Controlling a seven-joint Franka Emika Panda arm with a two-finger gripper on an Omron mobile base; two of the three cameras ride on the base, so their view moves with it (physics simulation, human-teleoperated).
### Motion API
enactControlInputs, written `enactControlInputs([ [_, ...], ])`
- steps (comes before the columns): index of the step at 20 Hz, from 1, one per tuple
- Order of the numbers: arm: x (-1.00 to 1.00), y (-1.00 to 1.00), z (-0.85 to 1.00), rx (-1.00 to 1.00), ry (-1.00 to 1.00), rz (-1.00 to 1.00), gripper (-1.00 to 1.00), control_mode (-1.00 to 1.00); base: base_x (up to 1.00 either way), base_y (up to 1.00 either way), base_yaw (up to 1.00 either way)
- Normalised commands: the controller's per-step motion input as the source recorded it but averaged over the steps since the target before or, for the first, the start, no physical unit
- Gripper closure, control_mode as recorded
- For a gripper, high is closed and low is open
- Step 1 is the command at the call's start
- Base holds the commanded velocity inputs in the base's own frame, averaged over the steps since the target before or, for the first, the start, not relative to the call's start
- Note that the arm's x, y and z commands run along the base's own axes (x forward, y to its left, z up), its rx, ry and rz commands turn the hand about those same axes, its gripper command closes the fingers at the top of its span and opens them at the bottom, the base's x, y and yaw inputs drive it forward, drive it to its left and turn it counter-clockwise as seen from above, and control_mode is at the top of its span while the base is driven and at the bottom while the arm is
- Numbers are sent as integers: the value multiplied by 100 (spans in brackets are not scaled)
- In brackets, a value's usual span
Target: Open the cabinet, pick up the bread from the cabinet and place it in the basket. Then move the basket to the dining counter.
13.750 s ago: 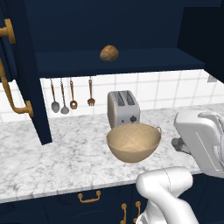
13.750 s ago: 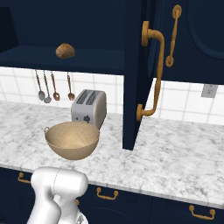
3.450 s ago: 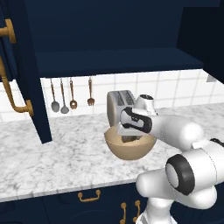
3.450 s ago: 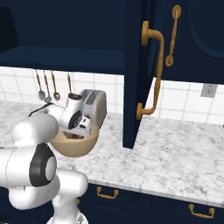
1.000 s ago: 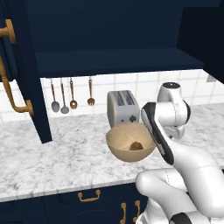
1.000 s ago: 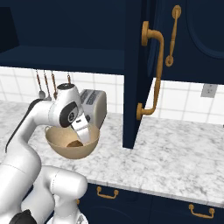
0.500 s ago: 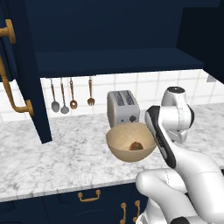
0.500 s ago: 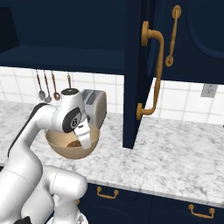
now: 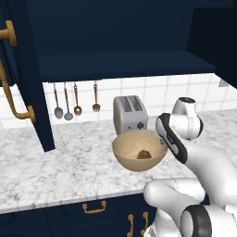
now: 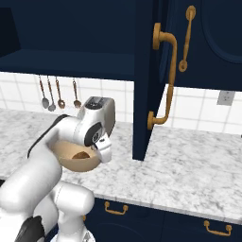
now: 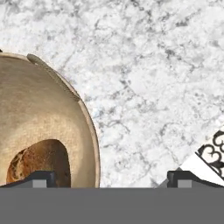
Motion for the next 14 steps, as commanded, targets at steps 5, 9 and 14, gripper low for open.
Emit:
enactControlInputs([
  [5,35,-1,-41,6,0,12,-100,-100,0,0,0],
  [9,43,0,-31,1,0,3,-100,-100,0,0,0],
  [14,22,13,-33,0,0,1,-100,-100,0,0,0],
])
